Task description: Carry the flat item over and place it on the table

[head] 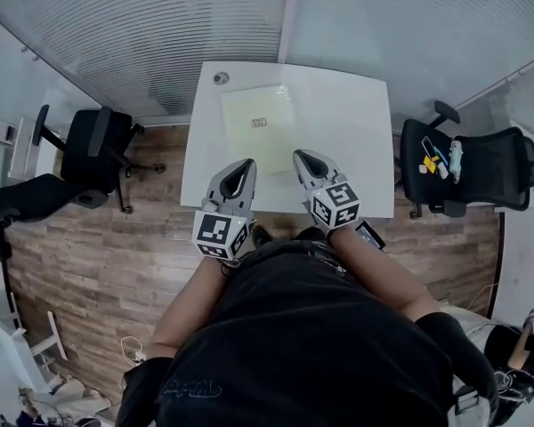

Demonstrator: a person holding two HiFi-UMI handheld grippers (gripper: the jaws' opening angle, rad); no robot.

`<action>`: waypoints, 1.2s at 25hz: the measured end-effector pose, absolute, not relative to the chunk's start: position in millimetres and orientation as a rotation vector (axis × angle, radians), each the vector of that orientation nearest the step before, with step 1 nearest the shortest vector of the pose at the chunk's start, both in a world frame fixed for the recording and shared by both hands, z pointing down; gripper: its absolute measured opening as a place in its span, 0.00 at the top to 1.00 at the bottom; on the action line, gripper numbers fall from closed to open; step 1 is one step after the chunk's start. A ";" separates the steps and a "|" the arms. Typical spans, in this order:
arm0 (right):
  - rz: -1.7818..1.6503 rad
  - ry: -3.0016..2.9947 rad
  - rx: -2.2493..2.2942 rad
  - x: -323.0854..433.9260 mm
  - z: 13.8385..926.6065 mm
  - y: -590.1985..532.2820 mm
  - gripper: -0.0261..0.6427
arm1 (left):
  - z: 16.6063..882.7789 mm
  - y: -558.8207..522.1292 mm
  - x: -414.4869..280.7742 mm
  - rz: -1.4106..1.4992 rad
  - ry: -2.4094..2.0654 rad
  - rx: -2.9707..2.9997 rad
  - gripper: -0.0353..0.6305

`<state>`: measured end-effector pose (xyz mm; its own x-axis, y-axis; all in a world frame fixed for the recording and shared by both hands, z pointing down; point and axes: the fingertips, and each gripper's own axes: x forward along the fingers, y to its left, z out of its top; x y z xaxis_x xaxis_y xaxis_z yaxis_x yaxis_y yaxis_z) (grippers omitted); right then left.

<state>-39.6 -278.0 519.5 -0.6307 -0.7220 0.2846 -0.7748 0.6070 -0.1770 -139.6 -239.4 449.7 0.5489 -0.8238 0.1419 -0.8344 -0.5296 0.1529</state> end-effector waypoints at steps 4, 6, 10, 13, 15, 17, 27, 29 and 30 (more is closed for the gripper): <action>0.449 -2.660 1.243 -26.5 515.4 -269.9 0.93 | 448.4 -235.3 -119.6 0.080 -1.382 2.587 0.93; 0.493 -2.673 1.231 -19.0 515.0 -265.5 0.93 | 448.9 -230.6 -107.5 0.079 -1.374 2.581 0.93; 0.503 -2.704 1.207 0.9 505.2 -260.8 0.93 | 451.4 -224.0 -82.2 0.081 -1.382 2.557 0.93; 0.450 -2.723 1.178 14.3 496.3 -251.9 0.93 | 449.7 -217.9 -65.7 0.079 -1.409 2.540 0.93; 0.451 -2.737 1.159 25.0 494.4 -245.2 0.93 | 448.5 -213.1 -52.9 0.080 -1.424 2.534 0.93; 0.482 -2.753 1.141 36.1 494.4 -237.1 0.93 | 447.7 -206.1 -40.2 0.079 -1.435 2.527 0.93; 0.440 -2.809 1.010 76.4 492.5 -183.2 0.93 | 451.9 -155.0 11.5 0.079 -1.518 2.463 0.93; 0.434 -2.826 0.979 78.8 491.4 -172.1 0.93 | 452.1 -143.2 17.7 0.084 -1.538 2.454 0.93; 0.429 -2.833 0.961 79.8 490.8 -165.7 0.93 | 452.7 -136.1 20.2 0.086 -1.546 2.447 0.93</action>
